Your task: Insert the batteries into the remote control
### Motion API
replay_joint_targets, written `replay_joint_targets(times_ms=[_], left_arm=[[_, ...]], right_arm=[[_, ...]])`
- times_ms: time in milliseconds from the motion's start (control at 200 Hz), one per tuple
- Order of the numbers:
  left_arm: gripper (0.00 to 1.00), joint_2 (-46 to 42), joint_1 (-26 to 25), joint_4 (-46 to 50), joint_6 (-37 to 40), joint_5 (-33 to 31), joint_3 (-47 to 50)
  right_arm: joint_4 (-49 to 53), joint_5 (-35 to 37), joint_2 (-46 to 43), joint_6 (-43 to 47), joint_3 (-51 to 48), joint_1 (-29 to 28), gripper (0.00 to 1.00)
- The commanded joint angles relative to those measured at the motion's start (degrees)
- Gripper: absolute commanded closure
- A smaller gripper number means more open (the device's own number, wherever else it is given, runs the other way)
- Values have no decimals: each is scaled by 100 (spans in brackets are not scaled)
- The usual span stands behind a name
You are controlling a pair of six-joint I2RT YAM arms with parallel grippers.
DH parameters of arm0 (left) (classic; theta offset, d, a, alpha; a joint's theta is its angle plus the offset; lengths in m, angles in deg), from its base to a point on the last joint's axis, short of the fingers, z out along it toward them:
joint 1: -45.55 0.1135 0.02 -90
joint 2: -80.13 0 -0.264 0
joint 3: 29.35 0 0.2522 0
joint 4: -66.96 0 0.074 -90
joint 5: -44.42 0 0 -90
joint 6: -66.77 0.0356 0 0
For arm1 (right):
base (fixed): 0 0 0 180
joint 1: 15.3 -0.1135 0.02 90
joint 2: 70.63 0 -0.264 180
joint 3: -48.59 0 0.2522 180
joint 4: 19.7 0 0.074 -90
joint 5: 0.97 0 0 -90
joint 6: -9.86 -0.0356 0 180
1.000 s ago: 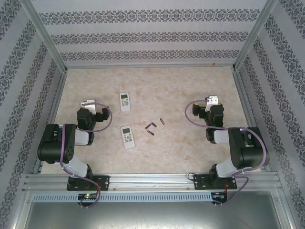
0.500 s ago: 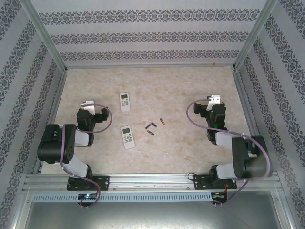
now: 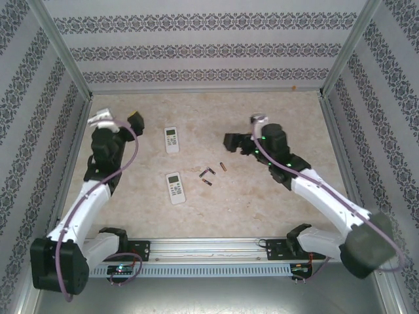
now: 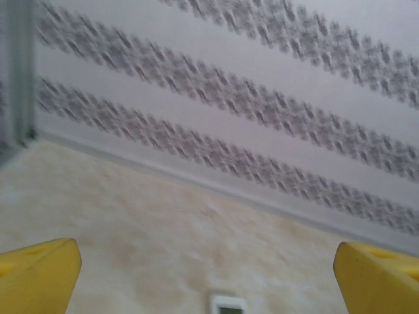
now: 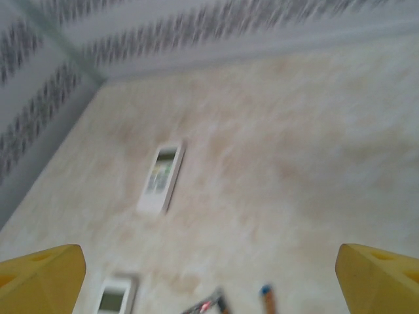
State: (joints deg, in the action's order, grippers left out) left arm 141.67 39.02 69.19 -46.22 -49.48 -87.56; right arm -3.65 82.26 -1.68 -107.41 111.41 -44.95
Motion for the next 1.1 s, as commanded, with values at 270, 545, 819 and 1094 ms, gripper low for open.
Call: replay_joint_targets(times_ms=[270, 545, 819, 1094], left_arm=[[0, 4167, -957, 4738, -126, 211, -3683], [0, 6364, -968, 5302, 58, -451, -5582], [22, 7285, -961, 5409, 185, -21, -6322], [51, 6797, -934, 5288, 72, 542, -5964]], right_arm=[[1186, -380, 1183, -279, 722, -354, 2], [1075, -84, 936, -475, 287, -358, 2], [1083, 36, 944, -460, 252, -357, 2], [994, -308, 807, -830, 367, -167, 2]])
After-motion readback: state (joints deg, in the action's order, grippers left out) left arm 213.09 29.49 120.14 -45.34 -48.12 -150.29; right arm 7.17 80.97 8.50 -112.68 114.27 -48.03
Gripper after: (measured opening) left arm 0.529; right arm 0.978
